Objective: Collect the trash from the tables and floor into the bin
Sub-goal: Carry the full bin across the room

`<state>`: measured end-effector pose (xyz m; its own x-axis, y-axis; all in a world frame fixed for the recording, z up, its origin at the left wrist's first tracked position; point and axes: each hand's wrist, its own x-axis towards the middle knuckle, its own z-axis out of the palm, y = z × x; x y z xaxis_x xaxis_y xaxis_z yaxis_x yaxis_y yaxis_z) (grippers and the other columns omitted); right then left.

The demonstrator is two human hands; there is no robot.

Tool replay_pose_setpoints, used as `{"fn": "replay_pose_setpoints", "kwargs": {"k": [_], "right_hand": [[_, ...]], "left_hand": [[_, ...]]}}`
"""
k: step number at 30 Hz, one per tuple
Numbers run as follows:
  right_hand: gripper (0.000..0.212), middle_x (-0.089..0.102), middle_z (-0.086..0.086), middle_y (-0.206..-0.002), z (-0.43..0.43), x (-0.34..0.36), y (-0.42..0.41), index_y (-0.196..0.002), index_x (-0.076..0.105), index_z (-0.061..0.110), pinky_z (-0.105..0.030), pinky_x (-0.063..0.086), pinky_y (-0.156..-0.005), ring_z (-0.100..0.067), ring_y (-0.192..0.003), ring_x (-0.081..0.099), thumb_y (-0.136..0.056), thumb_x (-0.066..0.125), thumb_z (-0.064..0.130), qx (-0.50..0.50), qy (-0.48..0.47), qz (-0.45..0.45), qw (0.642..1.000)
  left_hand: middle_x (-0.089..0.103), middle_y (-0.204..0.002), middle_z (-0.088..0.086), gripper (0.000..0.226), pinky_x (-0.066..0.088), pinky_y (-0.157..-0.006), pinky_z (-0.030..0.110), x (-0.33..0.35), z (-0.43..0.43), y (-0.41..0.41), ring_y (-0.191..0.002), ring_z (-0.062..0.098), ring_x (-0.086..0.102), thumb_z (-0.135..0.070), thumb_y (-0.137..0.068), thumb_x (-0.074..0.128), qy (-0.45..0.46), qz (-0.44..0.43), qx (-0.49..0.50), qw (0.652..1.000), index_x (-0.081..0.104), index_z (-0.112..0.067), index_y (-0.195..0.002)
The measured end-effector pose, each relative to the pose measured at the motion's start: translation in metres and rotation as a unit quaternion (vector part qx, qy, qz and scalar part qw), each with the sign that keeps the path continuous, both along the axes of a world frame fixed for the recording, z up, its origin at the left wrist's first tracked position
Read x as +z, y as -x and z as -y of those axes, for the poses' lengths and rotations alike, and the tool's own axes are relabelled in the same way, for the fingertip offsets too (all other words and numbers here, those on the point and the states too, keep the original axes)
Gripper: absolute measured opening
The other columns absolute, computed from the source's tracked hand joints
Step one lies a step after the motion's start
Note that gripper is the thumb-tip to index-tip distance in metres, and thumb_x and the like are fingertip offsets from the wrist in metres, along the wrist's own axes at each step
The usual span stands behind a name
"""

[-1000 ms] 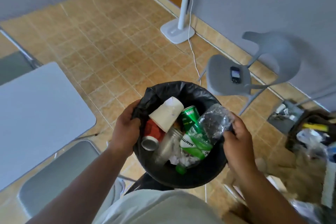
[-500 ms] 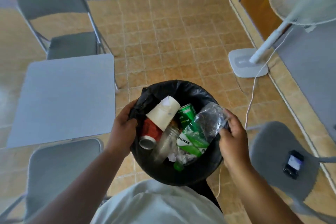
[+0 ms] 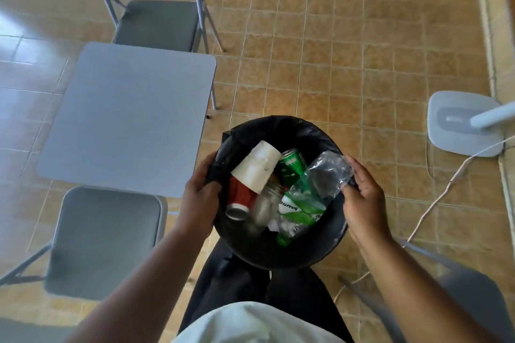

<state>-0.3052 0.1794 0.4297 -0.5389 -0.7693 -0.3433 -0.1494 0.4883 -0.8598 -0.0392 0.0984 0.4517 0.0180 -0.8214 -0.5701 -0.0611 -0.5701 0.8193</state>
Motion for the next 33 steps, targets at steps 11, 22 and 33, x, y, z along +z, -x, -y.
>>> {"fn": "replay_pose_setpoints", "kwargs": {"k": [11, 22, 33], "right_hand": [[0.058, 0.062, 0.008, -0.132, 0.093, -0.241, -0.002, -0.115, 0.062, 0.041, -0.013, 0.048, -0.092, -0.004, -0.12, 0.06, -0.094, 0.049, -0.013, -0.095, -0.051, 0.122, 0.987], [0.05, 0.064, -0.002, -0.128, 0.181, -0.454, -0.009, -0.136, 0.056, 0.007, -0.019, 0.052, -0.092, -0.002, -0.1, 0.066, -0.092, 0.053, -0.015, -0.092, -0.051, 0.176, 0.979], [0.05, 0.071, 0.0, -0.123, 0.214, -0.553, -0.015, -0.128, 0.066, 0.018, -0.047, 0.049, -0.104, -0.019, -0.117, 0.065, -0.087, 0.059, -0.011, -0.003, -0.061, 0.172, 0.983]], "left_hand": [[0.07, -0.116, 0.007, 0.069, 0.06, -0.084, 0.043, -0.226, 0.101, 0.012, -0.103, 0.026, 0.069, 0.021, -0.085, 0.035, -0.083, 0.035, 0.036, 0.995, 0.064, -0.027, -0.125], [0.076, -0.101, -0.006, 0.063, 0.06, -0.071, 0.026, -0.45, 0.154, 0.003, -0.085, 0.008, 0.073, 0.023, -0.087, 0.035, -0.103, 0.025, 0.126, 0.986, 0.066, -0.022, -0.116], [0.071, -0.12, 0.002, 0.066, 0.058, -0.089, 0.035, -0.541, 0.181, -0.033, -0.108, 0.019, 0.069, 0.02, -0.088, 0.036, -0.082, 0.031, 0.095, 0.992, 0.057, -0.018, -0.138]]}}
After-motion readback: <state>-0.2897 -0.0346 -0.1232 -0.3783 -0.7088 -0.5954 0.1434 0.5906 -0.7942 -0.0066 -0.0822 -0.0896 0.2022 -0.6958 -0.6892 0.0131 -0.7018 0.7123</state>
